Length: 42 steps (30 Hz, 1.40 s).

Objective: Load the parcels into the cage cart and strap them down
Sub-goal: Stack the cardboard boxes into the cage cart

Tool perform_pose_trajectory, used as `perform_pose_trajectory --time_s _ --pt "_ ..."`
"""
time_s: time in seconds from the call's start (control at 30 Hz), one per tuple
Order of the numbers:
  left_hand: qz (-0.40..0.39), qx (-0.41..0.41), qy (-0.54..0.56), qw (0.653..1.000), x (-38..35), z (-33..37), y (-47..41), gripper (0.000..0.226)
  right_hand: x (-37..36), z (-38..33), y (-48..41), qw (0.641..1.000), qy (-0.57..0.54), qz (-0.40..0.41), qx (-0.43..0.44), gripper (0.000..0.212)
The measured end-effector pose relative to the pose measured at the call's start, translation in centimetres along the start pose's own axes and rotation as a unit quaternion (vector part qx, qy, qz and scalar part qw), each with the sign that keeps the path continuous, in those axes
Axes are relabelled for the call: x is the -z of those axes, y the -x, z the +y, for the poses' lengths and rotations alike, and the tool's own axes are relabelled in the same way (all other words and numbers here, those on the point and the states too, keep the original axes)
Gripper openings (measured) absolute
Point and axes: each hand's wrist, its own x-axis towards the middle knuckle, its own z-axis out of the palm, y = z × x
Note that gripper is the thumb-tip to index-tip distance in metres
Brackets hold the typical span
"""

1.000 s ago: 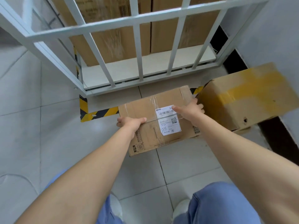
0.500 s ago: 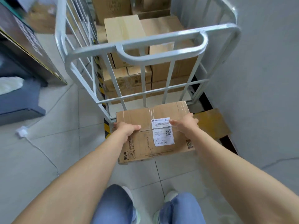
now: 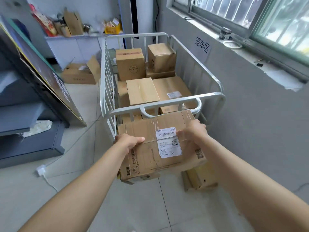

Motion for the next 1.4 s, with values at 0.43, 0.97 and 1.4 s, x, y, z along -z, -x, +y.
perform_pose_trajectory --time_s 0.43,0.97,1.4 --pt "0.080 -0.180 0.078 0.977 13.0 11.0 -2.5 0.108 5.4 -15.1 0.9 0.985 -0.101 0.100 0.099 0.102" --pt "0.162 -0.182 0.142 0.959 21.6 24.4 -14.1 0.103 5.0 -34.7 -9.7 0.965 -0.153 0.086 0.192 0.093" --pt "0.106 -0.224 0.166 0.954 28.4 34.7 -30.2 0.110 3.5 -50.3 -17.9 0.959 -0.157 0.166 0.167 0.099"
